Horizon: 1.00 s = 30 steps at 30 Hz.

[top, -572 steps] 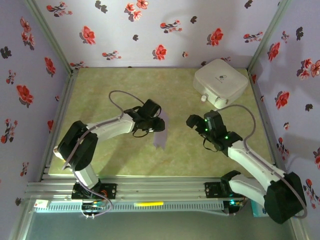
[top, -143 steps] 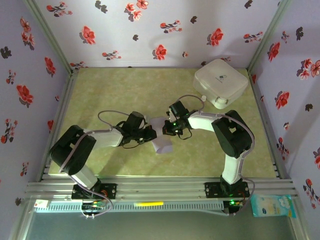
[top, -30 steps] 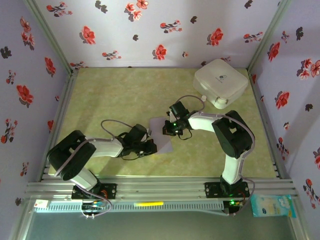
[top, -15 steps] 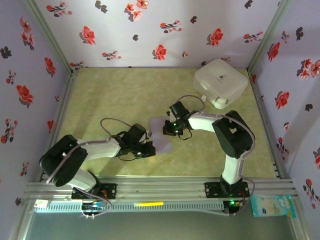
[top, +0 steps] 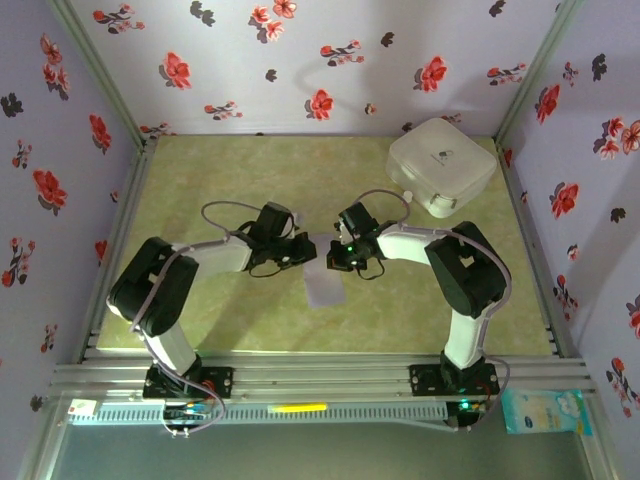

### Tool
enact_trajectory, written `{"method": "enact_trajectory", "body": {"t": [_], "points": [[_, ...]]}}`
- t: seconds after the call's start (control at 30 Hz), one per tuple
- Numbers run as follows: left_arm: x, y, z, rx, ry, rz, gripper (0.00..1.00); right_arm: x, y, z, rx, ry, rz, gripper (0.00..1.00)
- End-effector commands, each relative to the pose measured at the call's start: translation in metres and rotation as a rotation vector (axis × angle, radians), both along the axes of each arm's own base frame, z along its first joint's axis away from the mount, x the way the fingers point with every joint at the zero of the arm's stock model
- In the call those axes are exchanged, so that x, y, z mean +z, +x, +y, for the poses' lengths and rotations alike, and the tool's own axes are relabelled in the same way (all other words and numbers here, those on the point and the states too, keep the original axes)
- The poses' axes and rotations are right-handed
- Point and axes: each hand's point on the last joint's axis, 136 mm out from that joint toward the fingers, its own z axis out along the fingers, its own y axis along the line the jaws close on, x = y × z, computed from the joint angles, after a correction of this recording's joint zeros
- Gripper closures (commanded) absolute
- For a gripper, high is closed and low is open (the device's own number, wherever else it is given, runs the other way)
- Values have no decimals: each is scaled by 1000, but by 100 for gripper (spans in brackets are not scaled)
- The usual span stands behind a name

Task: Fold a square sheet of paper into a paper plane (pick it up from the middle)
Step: First fold the square sheet of paper in half at the center of the table.

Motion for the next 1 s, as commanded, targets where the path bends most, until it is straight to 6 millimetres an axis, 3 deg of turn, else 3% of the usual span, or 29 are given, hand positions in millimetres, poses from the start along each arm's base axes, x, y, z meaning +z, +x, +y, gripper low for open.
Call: {"method": "enact_trajectory", "body": {"t": [0.0,0.2,0.37,0.47,0.6,0.83,0.97], "points": [[-1,10,1,-13,-11,-21,100,-42,-25,-44,-27,-214,97,100],[-26,9,18,-6,14,27,100,-43,-26,-45,-22,-218,100,100],[-56,-6,30,-24,73,99,100,-47,-28,-47,-20,-227,106,100],[-64,-10,36,-18,95,121,100,-48,-28,-47,-19,-231,108,100],[-51,-5,37,-10,84,103,100,-47,-28,-48,-15,-236,106,100],[-1,15,23,-16,9,15,100,-43,-25,-48,-8,-232,95,100],[2,25,18,-16,-17,16,100,-43,-25,-47,-10,-228,97,100]]}}
